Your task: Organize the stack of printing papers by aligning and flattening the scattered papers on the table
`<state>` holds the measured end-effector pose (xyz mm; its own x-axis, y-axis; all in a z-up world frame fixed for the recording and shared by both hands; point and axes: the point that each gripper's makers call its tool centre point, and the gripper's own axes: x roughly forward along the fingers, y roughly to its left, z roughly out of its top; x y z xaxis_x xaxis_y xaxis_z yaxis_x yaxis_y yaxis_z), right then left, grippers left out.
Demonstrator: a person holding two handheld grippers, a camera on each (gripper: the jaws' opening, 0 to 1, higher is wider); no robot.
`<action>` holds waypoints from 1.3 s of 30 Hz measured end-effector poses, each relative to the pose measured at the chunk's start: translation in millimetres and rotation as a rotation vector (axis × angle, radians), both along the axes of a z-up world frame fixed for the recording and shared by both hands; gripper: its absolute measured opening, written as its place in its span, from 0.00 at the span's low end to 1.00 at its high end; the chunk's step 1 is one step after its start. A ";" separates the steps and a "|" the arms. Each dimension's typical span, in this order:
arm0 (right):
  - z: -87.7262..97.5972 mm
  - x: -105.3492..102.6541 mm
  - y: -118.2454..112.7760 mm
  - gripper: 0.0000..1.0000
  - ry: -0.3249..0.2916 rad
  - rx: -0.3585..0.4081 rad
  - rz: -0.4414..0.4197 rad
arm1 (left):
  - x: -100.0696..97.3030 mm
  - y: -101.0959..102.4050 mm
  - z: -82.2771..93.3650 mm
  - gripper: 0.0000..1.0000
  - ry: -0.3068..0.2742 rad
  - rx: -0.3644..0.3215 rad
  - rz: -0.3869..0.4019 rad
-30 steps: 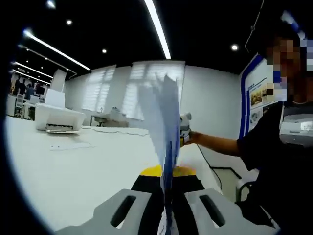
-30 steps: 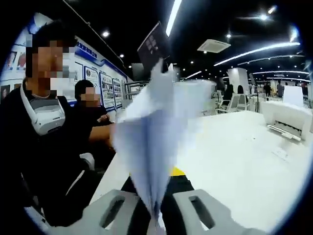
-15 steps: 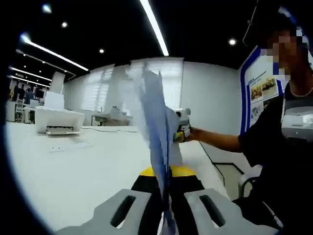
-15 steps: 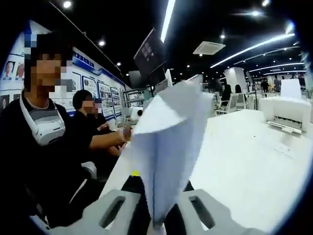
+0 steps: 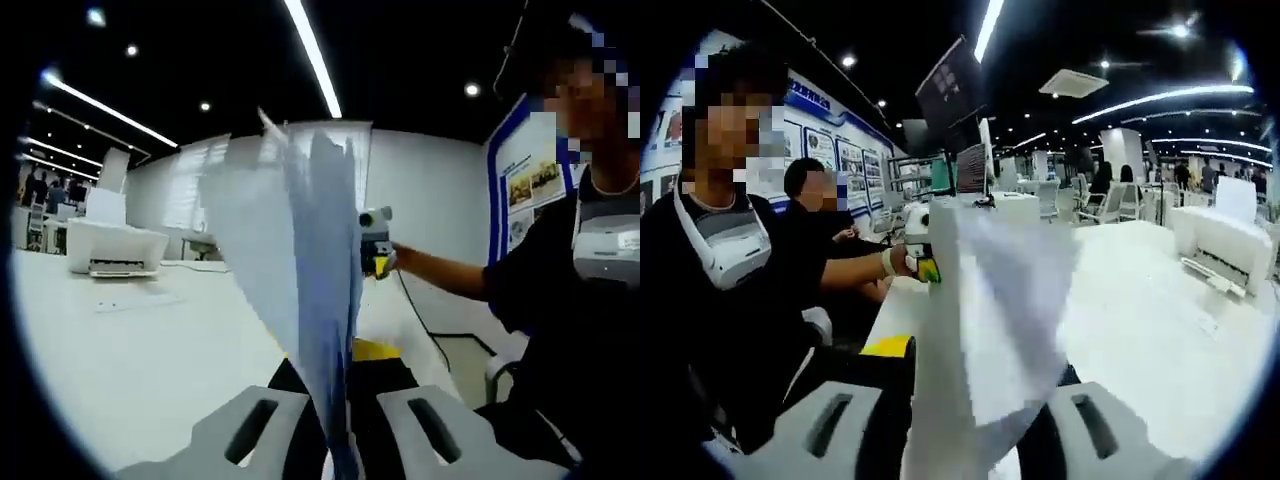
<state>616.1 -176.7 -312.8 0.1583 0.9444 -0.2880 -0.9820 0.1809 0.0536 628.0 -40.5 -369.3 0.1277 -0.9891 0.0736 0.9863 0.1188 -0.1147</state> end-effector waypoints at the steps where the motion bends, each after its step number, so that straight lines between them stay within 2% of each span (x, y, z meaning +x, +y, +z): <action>1: 14.5 3.0 -0.4 0.48 -0.031 -0.023 0.004 | -0.3 0.4 1.2 0.06 -0.010 -0.002 0.000; 3: 33.2 8.2 0.4 0.49 -0.063 -0.141 0.008 | -0.2 1.9 2.8 0.06 -0.016 -0.007 -0.005; 5: 51.4 11.5 12.0 0.52 -0.108 -0.249 0.028 | -0.7 2.5 3.1 0.06 -0.012 -0.009 -0.006; 6: 56.8 9.5 22.8 0.53 -0.122 -0.337 0.062 | -1.2 2.6 3.0 0.06 -0.013 -0.008 -0.007; 8: 58.7 4.0 44.8 0.54 -0.122 -0.437 0.119 | -2.8 2.7 3.5 0.06 -0.019 -0.008 -0.011; 10: 52.2 2.2 65.6 0.54 -0.107 -0.523 0.168 | -3.9 2.2 4.1 0.06 -0.018 -0.011 -0.016; 13: 29.4 4.3 81.5 0.49 -0.043 -0.674 0.174 | -4.6 1.8 3.8 0.06 -0.019 -0.011 -0.020; 15: 14.1 7.5 92.5 0.45 -0.052 -0.750 0.213 | -5.1 2.1 2.9 0.06 -0.019 -0.007 -0.023; 18: -11.1 14.7 98.6 0.46 -0.042 -0.900 0.231 | -5.4 2.1 1.4 0.06 -0.019 0.000 -0.024; 20: -24.5 12.5 98.9 0.43 0.009 -0.972 0.254 | -6.4 1.0 1.7 0.06 -0.021 -0.002 -0.027; 21: -30.5 12.7 97.9 0.41 0.006 -1.011 0.261 | -6.8 0.4 1.5 0.06 -0.022 -0.003 -0.027; 22: -34.9 12.4 94.8 0.35 -0.002 -1.062 0.283 | -7.1 -0.2 1.4 0.06 -0.024 -0.004 -0.029; 24: -41.0 8.8 87.9 0.04 -0.032 -1.154 0.359 | -6.5 -0.2 1.1 0.06 -0.021 -0.005 -0.026; 25: -43.0 5.3 88.6 0.00 -0.023 -1.165 0.369 | -5.6 -0.1 1.1 0.06 -0.018 -0.006 -0.022; 28: -43.1 0.4 89.7 0.00 0.058 -1.171 0.296 | -3.7 1.9 0.0 0.06 -0.003 -0.013 -0.019; 30: -40.0 -2.0 90.3 0.00 0.050 -1.118 0.307 | -5.7 3.7 5.3 0.07 0.013 -0.052 -0.025; 31: -35.3 -8.4 86.0 0.00 0.068 -1.080 0.287 | -5.6 4.7 9.4 0.11 0.043 -0.078 -0.021; 33: -19.8 -6.3 83.7 0.00 0.073 -0.959 0.242 | -0.9 9.0 11.8 0.26 0.067 -0.089 0.011; 34: -10.1 -5.9 82.5 0.00 0.074 -0.871 0.226 | 3.5 11.5 13.6 0.39 0.086 -0.102 0.038; 35: -0.7 0.0 74.7 0.00 0.054 -0.787 0.213 | 4.7 12.9 16.5 0.49 0.089 -0.119 0.044; 36: 7.9 -0.2 67.3 0.00 0.069 -0.726 0.186 | 4.9 14.9 20.6 0.54 0.091 -0.144 0.045; 39: 31.2 1.2 56.5 0.00 0.051 -0.554 0.128 | 7.7 21.1 25.6 0.53 0.089 -0.168 0.053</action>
